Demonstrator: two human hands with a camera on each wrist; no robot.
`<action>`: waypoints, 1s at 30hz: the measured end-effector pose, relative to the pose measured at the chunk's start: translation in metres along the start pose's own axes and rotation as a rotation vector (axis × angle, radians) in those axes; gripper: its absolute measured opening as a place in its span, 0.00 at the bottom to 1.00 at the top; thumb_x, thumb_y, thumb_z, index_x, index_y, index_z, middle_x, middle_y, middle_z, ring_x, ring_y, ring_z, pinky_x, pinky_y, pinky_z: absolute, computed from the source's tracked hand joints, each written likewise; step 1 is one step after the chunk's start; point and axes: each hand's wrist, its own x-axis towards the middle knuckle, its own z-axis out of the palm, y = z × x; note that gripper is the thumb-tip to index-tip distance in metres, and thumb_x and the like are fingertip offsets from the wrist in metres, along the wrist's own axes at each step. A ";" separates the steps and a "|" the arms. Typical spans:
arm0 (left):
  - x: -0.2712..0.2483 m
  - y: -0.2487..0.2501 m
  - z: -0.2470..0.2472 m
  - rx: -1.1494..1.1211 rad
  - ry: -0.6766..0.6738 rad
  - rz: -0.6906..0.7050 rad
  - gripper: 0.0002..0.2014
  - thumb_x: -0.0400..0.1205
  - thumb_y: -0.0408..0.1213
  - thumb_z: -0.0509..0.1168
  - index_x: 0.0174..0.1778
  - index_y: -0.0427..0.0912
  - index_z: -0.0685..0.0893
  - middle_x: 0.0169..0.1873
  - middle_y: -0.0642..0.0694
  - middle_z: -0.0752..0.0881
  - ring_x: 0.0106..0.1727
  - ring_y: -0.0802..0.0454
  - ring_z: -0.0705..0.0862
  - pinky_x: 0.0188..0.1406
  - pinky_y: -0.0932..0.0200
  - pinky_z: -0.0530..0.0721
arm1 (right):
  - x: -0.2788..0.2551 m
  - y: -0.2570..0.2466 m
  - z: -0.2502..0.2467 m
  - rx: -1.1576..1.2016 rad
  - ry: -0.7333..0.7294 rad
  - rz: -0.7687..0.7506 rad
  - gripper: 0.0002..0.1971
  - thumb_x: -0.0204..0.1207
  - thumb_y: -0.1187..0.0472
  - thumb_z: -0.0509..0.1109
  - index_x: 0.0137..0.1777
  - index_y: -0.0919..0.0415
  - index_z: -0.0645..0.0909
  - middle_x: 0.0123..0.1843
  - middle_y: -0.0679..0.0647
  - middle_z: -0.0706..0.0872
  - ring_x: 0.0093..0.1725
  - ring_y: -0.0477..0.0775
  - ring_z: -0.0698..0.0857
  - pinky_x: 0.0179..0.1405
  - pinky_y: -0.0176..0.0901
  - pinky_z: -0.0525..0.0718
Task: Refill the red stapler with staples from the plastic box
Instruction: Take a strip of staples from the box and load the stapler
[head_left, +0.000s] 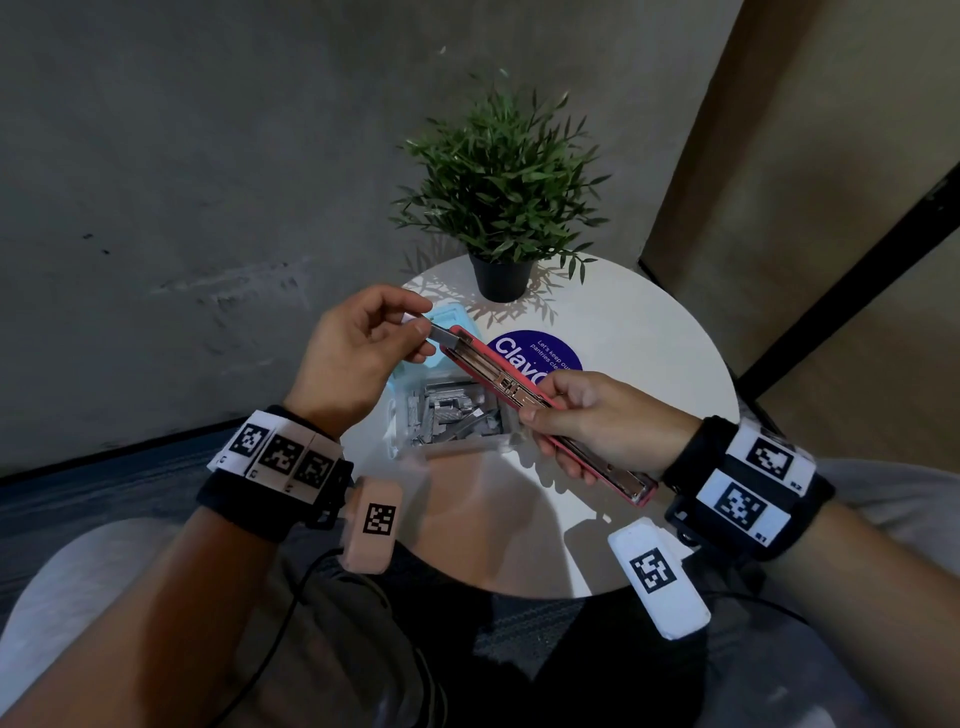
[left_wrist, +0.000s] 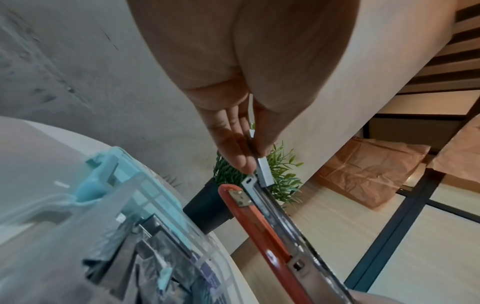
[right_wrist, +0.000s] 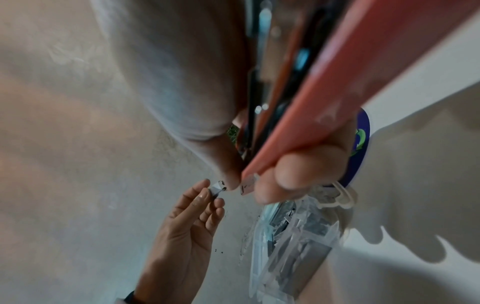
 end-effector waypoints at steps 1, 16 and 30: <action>0.001 0.000 -0.001 -0.003 -0.002 -0.004 0.10 0.81 0.23 0.67 0.47 0.44 0.85 0.34 0.48 0.87 0.33 0.56 0.89 0.40 0.63 0.88 | 0.000 0.000 0.000 -0.002 0.001 0.000 0.09 0.85 0.59 0.67 0.51 0.65 0.74 0.32 0.55 0.85 0.21 0.51 0.80 0.19 0.43 0.77; -0.003 -0.007 0.000 0.337 -0.002 0.056 0.09 0.80 0.34 0.70 0.42 0.57 0.86 0.35 0.45 0.89 0.39 0.46 0.89 0.44 0.53 0.87 | -0.001 0.000 0.003 -0.017 -0.005 0.020 0.08 0.85 0.59 0.67 0.48 0.62 0.74 0.32 0.55 0.85 0.21 0.49 0.80 0.21 0.43 0.78; -0.003 -0.001 -0.004 0.329 -0.047 -0.015 0.06 0.82 0.34 0.69 0.44 0.50 0.87 0.34 0.45 0.90 0.36 0.54 0.90 0.46 0.52 0.88 | 0.002 0.003 0.004 -0.025 0.006 -0.009 0.09 0.85 0.59 0.68 0.48 0.63 0.74 0.32 0.56 0.86 0.21 0.51 0.80 0.19 0.43 0.77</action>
